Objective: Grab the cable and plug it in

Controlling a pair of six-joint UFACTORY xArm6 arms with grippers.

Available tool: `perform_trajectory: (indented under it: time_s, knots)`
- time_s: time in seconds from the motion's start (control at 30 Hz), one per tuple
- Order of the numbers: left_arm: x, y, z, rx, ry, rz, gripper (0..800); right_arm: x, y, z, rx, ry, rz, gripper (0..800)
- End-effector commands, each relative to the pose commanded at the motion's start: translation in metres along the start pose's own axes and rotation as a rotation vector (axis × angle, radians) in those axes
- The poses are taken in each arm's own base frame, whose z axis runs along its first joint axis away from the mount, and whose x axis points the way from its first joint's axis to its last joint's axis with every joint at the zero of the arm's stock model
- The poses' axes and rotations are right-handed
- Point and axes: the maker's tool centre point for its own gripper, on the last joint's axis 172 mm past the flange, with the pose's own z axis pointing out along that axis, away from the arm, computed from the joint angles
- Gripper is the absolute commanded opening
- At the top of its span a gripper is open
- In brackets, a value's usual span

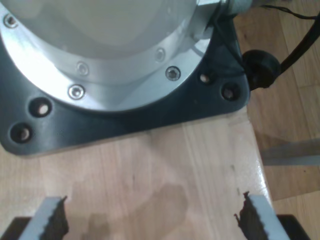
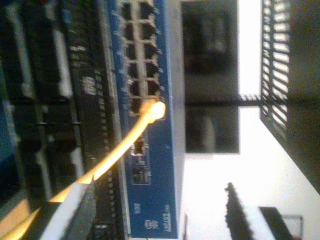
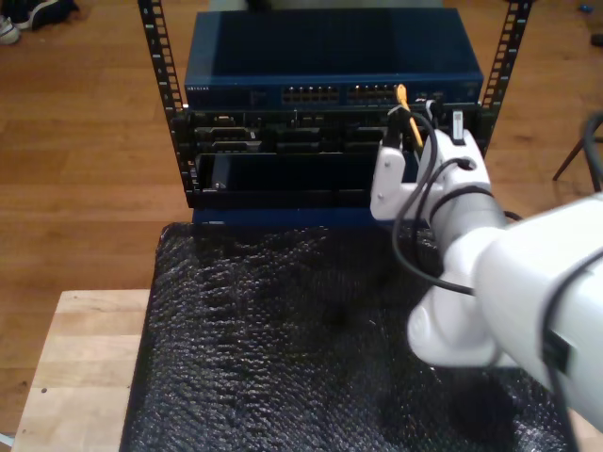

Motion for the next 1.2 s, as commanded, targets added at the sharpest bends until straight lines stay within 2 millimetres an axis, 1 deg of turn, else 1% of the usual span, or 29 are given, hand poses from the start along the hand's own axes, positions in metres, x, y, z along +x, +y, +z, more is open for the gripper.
perform_trajectory:
  time_s: [0.07, 0.13, 0.2, 0.37, 0.53, 0.6, 0.67, 0.77, 0.8, 0.93, 1.07, 1.13, 1.2]
  knots:
    - [0.001, 0.000, 0.001, 0.000, 0.002, 0.000, 800, -0.016, 0.001, -0.008, 0.037, -0.012, 0.005, 691]
    - [0.000, 0.000, 0.000, 0.000, 0.000, 0.000, 800, -0.023, -0.004, -0.014, 0.086, -0.010, 0.007, 709]
    - [0.001, 0.000, 0.001, 0.000, 0.002, 0.000, 800, -0.029, -0.003, -0.017, 0.125, -0.006, 0.009, 725]
    - [0.001, 0.000, 0.001, 0.000, 0.002, 0.000, 800, -0.058, -0.009, -0.021, 0.233, -0.026, 0.012, 729]
    - [0.001, 0.000, 0.001, 0.000, 0.002, 0.000, 800, -0.105, -0.018, -0.027, 0.370, -0.071, -0.003, 739]
    - [0.001, 0.000, 0.001, 0.000, 0.002, 0.000, 800, -0.125, -0.016, -0.027, 0.414, -0.091, -0.022, 739]
    - [0.001, 0.000, 0.001, 0.000, 0.002, 0.000, 800, -0.142, -0.018, -0.026, 0.462, -0.106, -0.048, 762]
    - [0.000, 0.000, 0.000, 0.000, 0.000, 0.000, 800, -0.170, -0.027, -0.031, 0.551, -0.135, -0.080, 764]
    - [0.001, 0.000, 0.001, 0.000, 0.002, 0.000, 800, -0.183, -0.031, -0.034, 0.582, -0.150, -0.089, 768]
    - [0.001, 0.000, 0.001, 0.000, 0.002, 0.000, 800, -0.233, -0.032, -0.054, 0.673, -0.210, -0.174, 772]
    - [0.000, 0.000, 0.000, 0.000, 0.000, 0.000, 800, -0.271, -0.043, -0.077, 0.779, -0.249, -0.216, 796]
    - [0.001, 0.000, 0.001, 0.000, 0.002, -0.001, 800, -0.295, -0.047, -0.096, 0.833, -0.271, -0.234, 796]
    - [0.001, 0.000, 0.001, 0.000, 0.002, 0.000, 800, -0.320, -0.055, -0.120, 0.893, -0.291, -0.247, 796]
